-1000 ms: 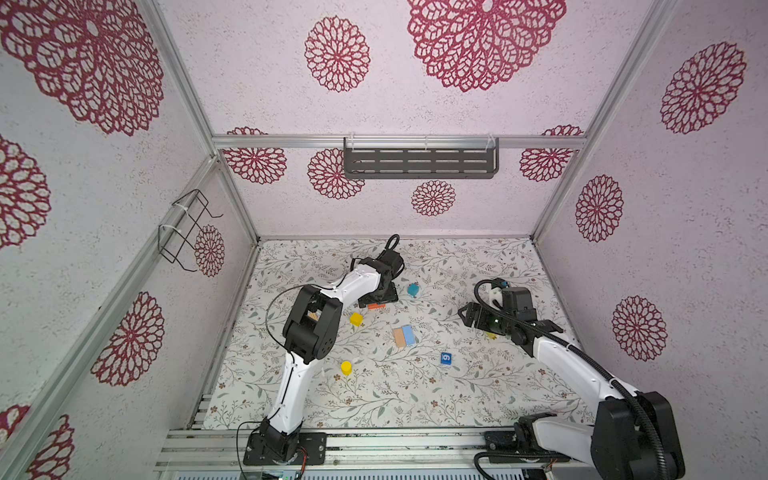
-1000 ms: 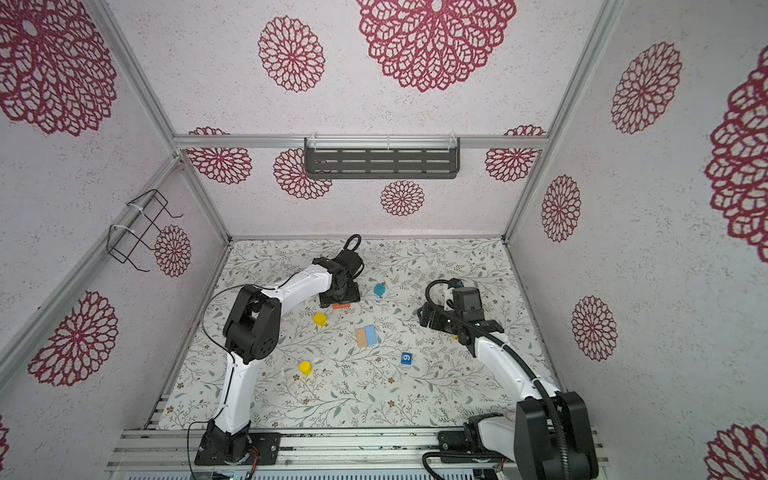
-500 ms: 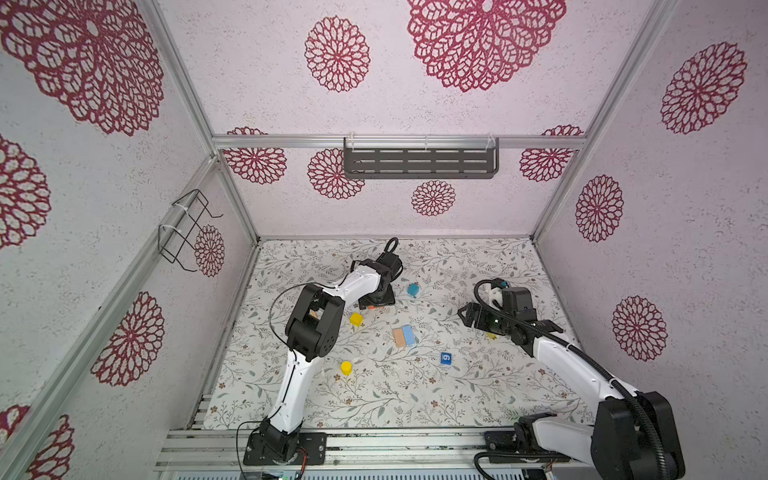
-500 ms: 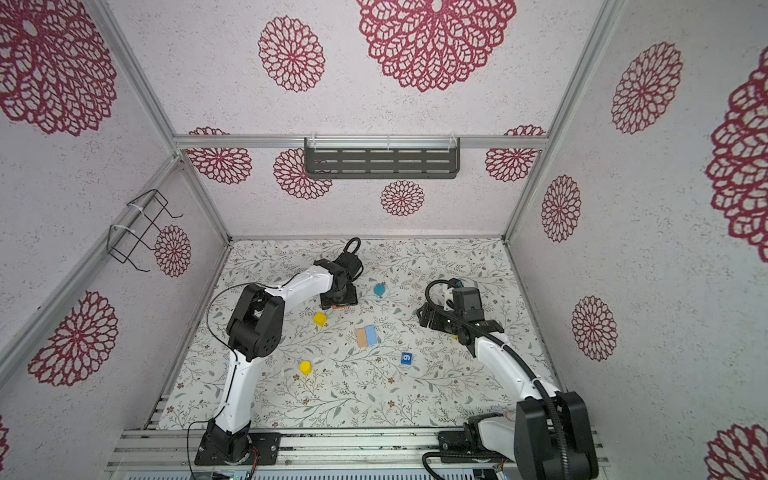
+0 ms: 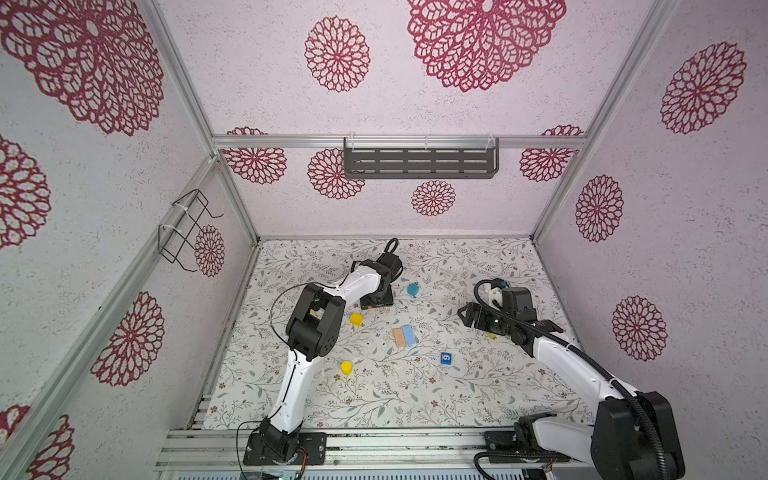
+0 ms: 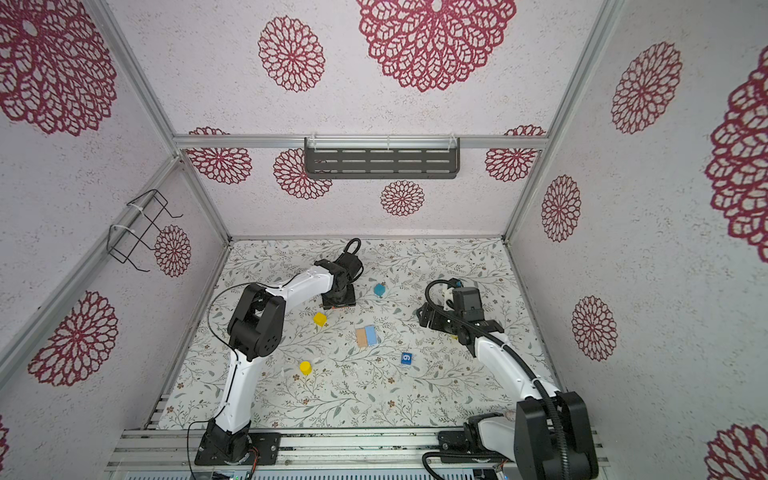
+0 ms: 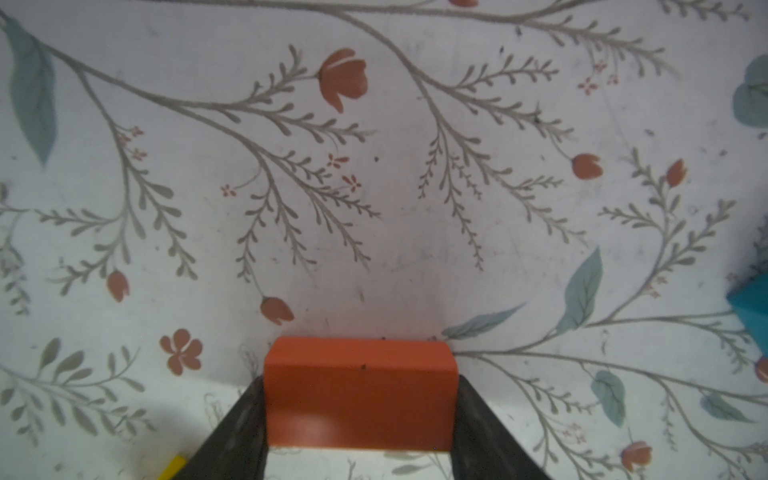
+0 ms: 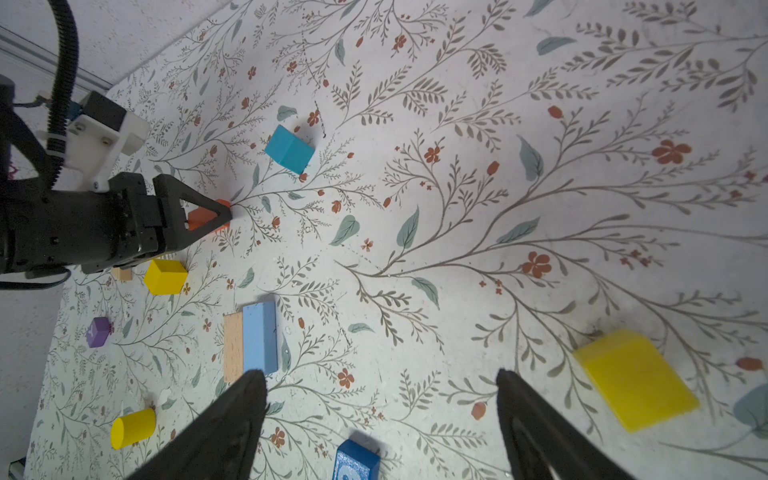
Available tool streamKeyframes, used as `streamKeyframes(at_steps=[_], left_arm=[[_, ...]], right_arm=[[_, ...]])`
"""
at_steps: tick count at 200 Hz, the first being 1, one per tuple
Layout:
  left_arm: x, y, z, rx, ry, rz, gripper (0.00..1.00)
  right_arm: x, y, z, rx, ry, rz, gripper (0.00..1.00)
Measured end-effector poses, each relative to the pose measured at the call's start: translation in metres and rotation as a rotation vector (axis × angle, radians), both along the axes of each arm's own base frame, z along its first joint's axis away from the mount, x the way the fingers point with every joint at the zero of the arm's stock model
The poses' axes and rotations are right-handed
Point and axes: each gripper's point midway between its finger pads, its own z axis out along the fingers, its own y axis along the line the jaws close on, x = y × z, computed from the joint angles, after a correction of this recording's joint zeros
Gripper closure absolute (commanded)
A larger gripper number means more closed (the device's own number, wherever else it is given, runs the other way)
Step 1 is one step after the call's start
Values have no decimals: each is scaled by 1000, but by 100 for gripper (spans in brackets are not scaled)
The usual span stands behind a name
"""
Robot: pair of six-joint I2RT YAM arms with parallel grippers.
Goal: Build the wood block tower
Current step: 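Carry the orange-red block with the left gripper over the wood and blue blocks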
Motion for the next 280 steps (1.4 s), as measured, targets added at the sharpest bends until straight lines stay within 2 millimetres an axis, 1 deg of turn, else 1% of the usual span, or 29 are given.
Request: streamKeyframes(at_steps=[51,82,101,120,138,156,174,193,222,238,252,280], left_arm=[[-2,1,3,8,9,-2,48],[-9,2,2,18,28,-4,47],[-15,4,9,15,31,1,47],[-20,2,25,3,16,4,47],[-23,-6,44,-17,-17,-2,47],[-28,-18,61,-39,-51,-16,47],[-36,-31,70,-52,-67,-34,47],[-47,-45,71,-52,-68,-50,47],[-66,-62,69,-38,-62,-67,47],[-77,-72,67,-33,-66,-76,47],[-87,-82,67,-30,-69,-86,47],[-105,-99,66,-41,-68,-96,46]], right_arm=[[0,0,0,0,0,0,10],[0,0,0,0,0,0,9],[0,0,0,2,2,-3,9],[0,-1,0,12,7,-17,7],[1,-4,5,25,0,-39,6],[2,-9,16,43,-30,-62,4],[4,-14,27,71,-65,-85,1],[5,-21,26,100,-68,-110,1],[-1,-27,11,115,-31,-138,1],[-6,-29,7,119,-25,-148,1],[-8,-31,8,121,-33,-155,1],[-6,-37,13,123,-57,-185,1]])
